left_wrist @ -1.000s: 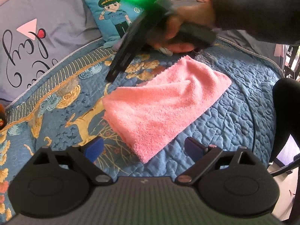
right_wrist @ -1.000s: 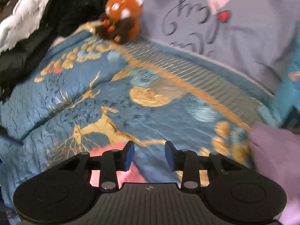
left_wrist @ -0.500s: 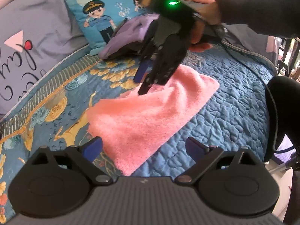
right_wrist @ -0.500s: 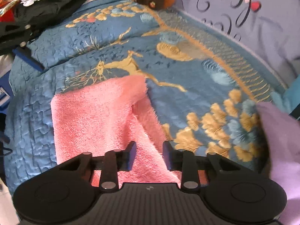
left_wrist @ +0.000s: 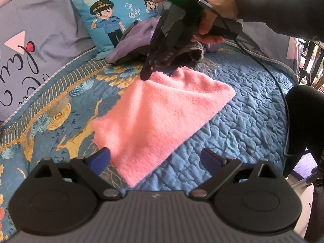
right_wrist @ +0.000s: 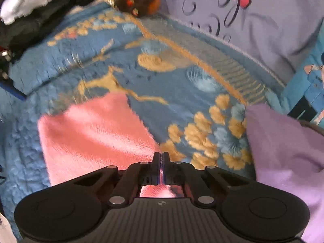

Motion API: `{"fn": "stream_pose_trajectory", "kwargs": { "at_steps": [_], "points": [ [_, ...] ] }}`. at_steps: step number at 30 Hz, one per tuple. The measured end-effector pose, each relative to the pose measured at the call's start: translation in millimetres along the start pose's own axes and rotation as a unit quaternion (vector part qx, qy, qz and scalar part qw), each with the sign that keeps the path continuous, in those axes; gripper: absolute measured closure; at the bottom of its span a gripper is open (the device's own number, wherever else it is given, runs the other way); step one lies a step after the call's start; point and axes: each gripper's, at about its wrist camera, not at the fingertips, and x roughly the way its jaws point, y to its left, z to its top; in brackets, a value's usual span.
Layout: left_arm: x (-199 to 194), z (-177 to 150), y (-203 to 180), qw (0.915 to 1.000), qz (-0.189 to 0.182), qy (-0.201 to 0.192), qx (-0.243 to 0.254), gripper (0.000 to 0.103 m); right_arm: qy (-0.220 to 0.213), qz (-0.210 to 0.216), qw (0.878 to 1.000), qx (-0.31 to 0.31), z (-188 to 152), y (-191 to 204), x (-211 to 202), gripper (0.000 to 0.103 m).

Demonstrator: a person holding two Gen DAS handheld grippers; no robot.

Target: Fold towel

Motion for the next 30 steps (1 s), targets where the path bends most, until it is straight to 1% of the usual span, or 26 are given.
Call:
{"fn": "stream_pose_trajectory", "kwargs": {
  "at_steps": [1,2,3,4,5,7,8,9,11,12,14,16,18,20,23,28,30],
  "points": [
    [0.6,0.1,-0.1,1.0,0.001,0.001,-0.001,0.006,0.011,-0.002,1.0,-0.001,-1.1,1.8,6.8,0.095],
    [0.7,0.2,-0.2,1.0,0.001,0.002,-0.002,0.006,0.012,-0.002,1.0,-0.001,-2.8,4.2,9.6,0.09],
    [0.4,0.4,-0.3,1.0,0.0,0.002,-0.002,0.006,0.012,-0.002,1.0,-0.001,-4.5,6.6,12.1,0.09],
    [-0.2,0.4,-0.5,1.0,0.0,0.002,-0.002,0.006,0.001,-0.002,1.0,0.005,-5.7,7.2,9.7,0.086],
    [-0.9,0.3,-0.6,1.0,0.0,0.002,-0.002,0.005,-0.015,-0.005,1.0,0.02,-7.4,5.9,4.5,0.078],
    [-2.2,-0.2,-0.5,1.0,0.002,0.003,-0.001,0.005,-0.045,-0.017,0.997,0.054,-12.3,2.8,-10.3,0.069],
    [-2.5,-0.6,-0.3,1.0,0.005,0.004,-0.001,0.005,-0.056,-0.02,0.996,0.063,-15.4,4.5,-19.1,0.067],
    [-2.9,-1.3,0.3,1.0,0.006,0.005,-0.003,0.005,-0.066,-0.022,0.995,0.07,-18.5,6.4,-28.0,0.067],
    [-4.1,-3.6,2.4,0.9999,0.007,0.007,-0.009,0.004,-0.08,-0.009,0.995,0.053,-22.7,24.9,-42.2,0.067],
    [-4.8,-5.3,3.5,0.9998,0.009,0.008,-0.013,0.004,-0.082,0.002,0.996,0.029,-24.7,40.9,-46.8,0.067],
    [-7.2,-10.0,5.3,0.9996,0.014,0.01,-0.021,0.004,-0.086,0.014,0.995,-0.048,-27.0,81.6,-50.1,0.067],
    [-11.4,-15.8,6.4,0.9993,0.019,0.013,-0.03,0.004,-0.09,0.026,0.989,-0.117,-26.0,117.0,-46.9,0.067],
    [-17.3,-22.6,7.0,0.9989,0.023,0.016,-0.037,0.004,-0.092,0.038,0.983,-0.153,-20.6,142.2,-38.3,0.068],
    [-24.3,-29.9,7.4,0.9986,0.029,0.021,-0.039,0.004,-0.089,0.044,0.981,-0.165,-10.3,157.6,-25.3,0.068],
    [-35.7,-41.4,10.2,0.9982,0.034,0.027,-0.042,0.004,-0.085,0.044,0.98,-0.173,-0.4,168.4,-9.2,0.07],
    [-46.6,-54.5,16.7,0.9976,0.04,0.026,-0.051,0.004,-0.067,0.031,0.986,-0.151,9.1,163.8,8.3,0.072],
    [-48.0,-57.9,18.3,0.9974,0.039,0.022,-0.057,0.004,-0.054,0.035,0.987,-0.15,9.4,165.5,16.8,0.072]
  ]
}}
